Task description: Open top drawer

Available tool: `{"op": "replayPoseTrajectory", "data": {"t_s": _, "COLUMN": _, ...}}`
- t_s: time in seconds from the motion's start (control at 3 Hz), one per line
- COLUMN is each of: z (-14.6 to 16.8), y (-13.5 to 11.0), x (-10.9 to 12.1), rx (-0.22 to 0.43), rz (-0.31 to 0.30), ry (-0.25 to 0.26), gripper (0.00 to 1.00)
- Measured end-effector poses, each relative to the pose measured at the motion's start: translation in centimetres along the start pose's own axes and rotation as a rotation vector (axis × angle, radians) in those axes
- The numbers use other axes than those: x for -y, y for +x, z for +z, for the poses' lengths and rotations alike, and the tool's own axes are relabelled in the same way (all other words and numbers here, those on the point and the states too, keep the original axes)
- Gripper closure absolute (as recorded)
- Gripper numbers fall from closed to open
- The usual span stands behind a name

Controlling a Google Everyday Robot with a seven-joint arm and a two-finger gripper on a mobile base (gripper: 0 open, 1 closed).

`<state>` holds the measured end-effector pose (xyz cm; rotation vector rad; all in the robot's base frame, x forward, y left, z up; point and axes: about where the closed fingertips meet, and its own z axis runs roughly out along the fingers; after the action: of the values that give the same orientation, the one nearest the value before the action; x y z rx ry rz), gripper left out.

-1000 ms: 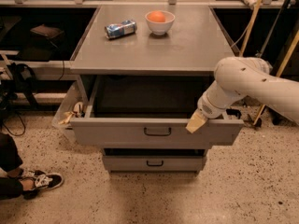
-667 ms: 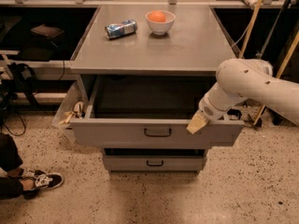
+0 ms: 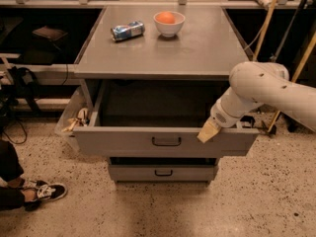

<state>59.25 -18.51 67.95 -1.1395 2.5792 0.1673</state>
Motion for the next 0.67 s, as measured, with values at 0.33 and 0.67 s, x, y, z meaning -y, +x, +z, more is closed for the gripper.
{"op": "replayPoseTrajectory", "data": {"t_s": 0.33, "z": -0.09, "y": 0.49, "x": -0.26, "rx": 0.003, "rz": 0.0, "ry": -0.002, "gripper": 1.0}}
{"op": "replayPoseTrajectory", "data": {"t_s": 0.67, "z": -0.23, "y": 0.59, "x": -0.38, "rx": 0.005, "rz": 0.001, "ry": -0.001, "gripper": 1.0}}
